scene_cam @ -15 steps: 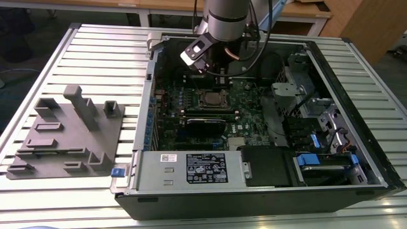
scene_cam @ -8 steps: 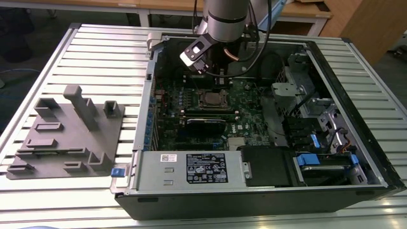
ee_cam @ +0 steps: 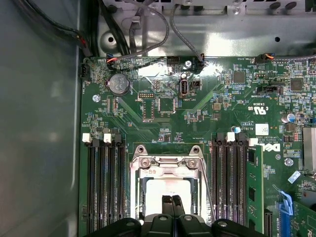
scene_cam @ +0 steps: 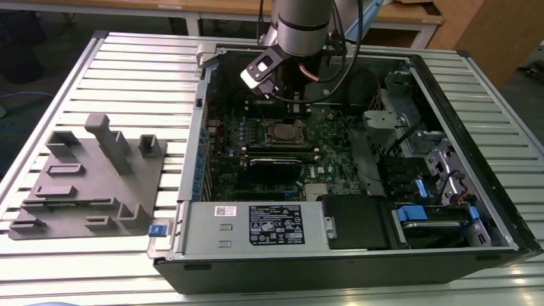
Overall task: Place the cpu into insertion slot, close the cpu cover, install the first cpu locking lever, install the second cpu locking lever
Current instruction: 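Close the cpu cover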
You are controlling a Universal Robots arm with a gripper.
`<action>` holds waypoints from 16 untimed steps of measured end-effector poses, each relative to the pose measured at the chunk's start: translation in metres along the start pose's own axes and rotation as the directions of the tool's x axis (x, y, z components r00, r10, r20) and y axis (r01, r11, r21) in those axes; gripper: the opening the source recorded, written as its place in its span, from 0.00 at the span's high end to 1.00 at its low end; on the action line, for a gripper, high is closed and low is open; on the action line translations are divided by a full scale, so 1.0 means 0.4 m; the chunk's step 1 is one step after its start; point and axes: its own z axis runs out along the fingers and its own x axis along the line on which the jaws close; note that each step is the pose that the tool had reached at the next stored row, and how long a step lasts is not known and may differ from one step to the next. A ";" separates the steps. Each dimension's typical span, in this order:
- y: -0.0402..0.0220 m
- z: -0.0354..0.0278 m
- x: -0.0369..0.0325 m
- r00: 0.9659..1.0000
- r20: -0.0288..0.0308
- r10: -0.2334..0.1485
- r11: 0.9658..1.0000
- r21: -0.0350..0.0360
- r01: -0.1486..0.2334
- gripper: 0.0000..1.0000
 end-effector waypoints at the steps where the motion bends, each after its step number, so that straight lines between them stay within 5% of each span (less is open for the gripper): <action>1: 0.000 0.000 0.000 1.000 0.000 -0.001 1.000 0.000 0.001 0.89; 6: 0.000 0.000 0.000 0.998 -0.002 -0.057 0.998 0.001 0.057 0.89; 10: 0.000 0.000 0.000 0.994 -0.004 -0.112 0.994 0.001 0.112 0.89; 13: 0.000 0.000 0.000 0.987 -0.006 -0.158 0.987 0.001 0.159 0.89; 16: 0.000 0.000 0.000 0.977 -0.008 -0.212 0.977 0.002 0.212 0.89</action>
